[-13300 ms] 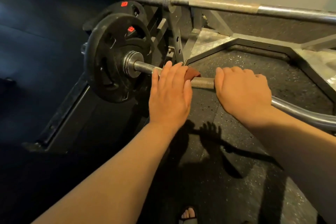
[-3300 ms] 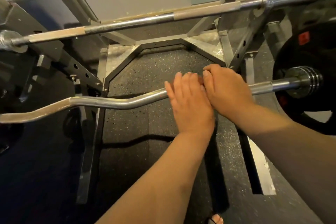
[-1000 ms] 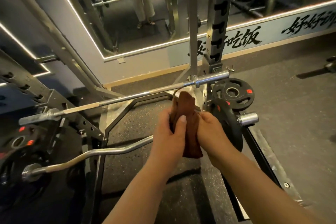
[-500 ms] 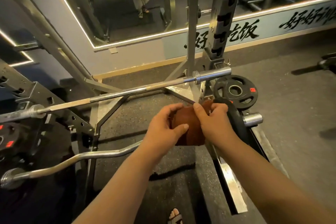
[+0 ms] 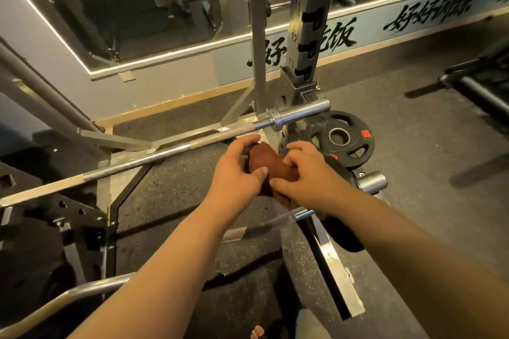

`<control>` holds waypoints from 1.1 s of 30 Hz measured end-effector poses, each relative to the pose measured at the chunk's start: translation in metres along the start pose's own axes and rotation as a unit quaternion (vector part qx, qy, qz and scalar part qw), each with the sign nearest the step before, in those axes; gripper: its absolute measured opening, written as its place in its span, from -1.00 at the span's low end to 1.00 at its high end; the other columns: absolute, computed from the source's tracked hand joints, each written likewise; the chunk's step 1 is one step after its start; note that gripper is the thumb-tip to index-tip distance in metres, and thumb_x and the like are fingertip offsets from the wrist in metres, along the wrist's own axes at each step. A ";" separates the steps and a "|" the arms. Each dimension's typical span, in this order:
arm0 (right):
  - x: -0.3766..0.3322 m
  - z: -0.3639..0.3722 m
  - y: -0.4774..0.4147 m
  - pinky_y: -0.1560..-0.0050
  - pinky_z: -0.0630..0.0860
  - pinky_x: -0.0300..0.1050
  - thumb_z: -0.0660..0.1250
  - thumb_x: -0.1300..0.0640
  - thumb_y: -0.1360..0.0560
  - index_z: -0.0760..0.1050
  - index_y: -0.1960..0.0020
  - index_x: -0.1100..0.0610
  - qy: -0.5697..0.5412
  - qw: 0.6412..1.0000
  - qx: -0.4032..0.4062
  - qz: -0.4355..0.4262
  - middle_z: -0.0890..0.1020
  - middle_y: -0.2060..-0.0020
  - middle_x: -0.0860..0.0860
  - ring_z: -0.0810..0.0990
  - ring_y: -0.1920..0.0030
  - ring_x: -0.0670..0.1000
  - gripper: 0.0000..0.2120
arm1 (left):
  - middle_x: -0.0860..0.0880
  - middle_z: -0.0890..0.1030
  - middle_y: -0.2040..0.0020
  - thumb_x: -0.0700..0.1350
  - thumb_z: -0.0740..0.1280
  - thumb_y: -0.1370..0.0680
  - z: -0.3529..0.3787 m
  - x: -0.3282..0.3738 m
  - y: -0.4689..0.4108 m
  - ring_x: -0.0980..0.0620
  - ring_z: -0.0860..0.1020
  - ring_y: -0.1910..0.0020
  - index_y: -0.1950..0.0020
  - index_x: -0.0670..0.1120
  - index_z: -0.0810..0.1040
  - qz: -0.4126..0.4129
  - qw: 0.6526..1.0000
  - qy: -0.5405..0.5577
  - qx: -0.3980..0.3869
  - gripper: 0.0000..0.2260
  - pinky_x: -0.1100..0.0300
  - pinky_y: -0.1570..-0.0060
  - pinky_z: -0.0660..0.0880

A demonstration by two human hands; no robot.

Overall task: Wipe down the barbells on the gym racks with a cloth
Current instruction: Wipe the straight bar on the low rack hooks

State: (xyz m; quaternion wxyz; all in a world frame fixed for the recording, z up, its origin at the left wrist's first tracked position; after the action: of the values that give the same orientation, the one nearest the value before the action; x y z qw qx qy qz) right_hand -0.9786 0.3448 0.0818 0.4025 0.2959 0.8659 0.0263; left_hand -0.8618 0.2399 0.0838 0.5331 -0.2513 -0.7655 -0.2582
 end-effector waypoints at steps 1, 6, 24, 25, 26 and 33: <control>0.002 -0.003 -0.004 0.08 0.58 -0.27 0.46 0.01 -0.53 0.45 0.02 0.07 -0.040 0.999 0.000 -0.004 0.58 -0.07 -0.01 0.63 0.07 -0.21 -0.78 | 0.09 0.55 -0.20 -0.33 0.42 -0.53 0.003 -0.001 -0.007 0.14 0.57 -0.10 -0.33 0.13 0.50 -0.002 1.000 0.005 0.000 -0.51 0.16 -0.05 0.62; 0.028 -0.018 -0.034 0.34 0.35 -0.25 0.35 -0.05 -0.61 0.39 0.12 0.02 -0.105 0.992 0.071 0.021 0.54 0.21 -0.04 0.52 0.27 -0.14 -0.77 | 0.09 0.58 -0.18 -0.18 0.34 -0.63 0.019 -0.009 -0.048 0.15 0.59 -0.02 -0.40 0.05 0.48 -0.015 1.000 -0.002 0.027 -0.65 0.34 0.06 0.57; 0.095 -0.049 -0.227 -0.56 0.22 0.10 0.17 0.16 -0.71 -0.07 -0.68 0.07 0.033 0.996 0.080 -0.034 0.14 -0.63 0.12 0.19 -0.59 0.19 -0.36 | 0.04 0.57 -0.27 -0.23 0.22 -0.66 0.072 -0.056 -0.161 0.07 0.59 -0.13 -0.43 -0.06 0.47 -0.052 0.992 -0.090 0.066 -0.67 0.12 -0.14 0.58; 0.100 -0.029 -0.236 -0.62 0.04 0.15 0.16 0.12 -0.71 -0.13 -0.68 0.07 0.082 0.995 0.030 -0.051 -0.02 -0.67 0.09 -0.01 -0.65 0.19 -0.34 | 0.02 0.56 -0.31 -0.22 0.22 -0.66 0.075 -0.059 -0.167 -0.01 0.58 -0.22 -0.46 -0.07 0.46 -0.048 0.991 -0.102 0.068 -0.65 0.01 -0.26 0.55; 0.105 -0.012 -0.242 -0.64 -0.08 0.18 0.15 0.06 -0.72 -0.16 -0.68 0.08 0.129 0.990 -0.003 -0.064 -0.10 -0.67 0.07 -0.14 -0.65 0.18 -0.33 | 0.01 0.54 -0.34 -0.22 0.22 -0.66 0.079 -0.062 -0.173 -0.03 0.55 -0.28 -0.47 -0.08 0.45 -0.041 0.989 -0.122 0.067 -0.64 -0.02 -0.33 0.50; 0.124 -0.016 -0.263 -0.56 0.07 0.19 0.06 -0.07 -0.71 0.10 -0.66 0.07 0.261 0.945 0.083 -0.176 0.29 -0.50 0.15 0.22 -0.51 0.18 -0.44 | 0.07 0.54 -0.21 -0.21 0.21 -0.65 0.104 -0.069 -0.217 0.15 0.45 -0.20 -0.37 -0.03 0.49 0.114 0.966 -0.222 0.060 -0.69 0.23 -0.29 0.34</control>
State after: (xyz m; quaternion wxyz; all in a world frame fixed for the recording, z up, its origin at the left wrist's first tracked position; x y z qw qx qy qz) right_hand -1.1815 0.1975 -0.0661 0.1347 0.1534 0.9781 -0.0405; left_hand -1.0556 0.1404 -0.0404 0.3895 -0.3554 -0.8453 -0.0867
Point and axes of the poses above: each hand's wrist, its own y-axis away from the middle knuckle, its own z-axis out of the palm, x = y × z, the point moved 5 cm from there along -y, towards the middle knuckle
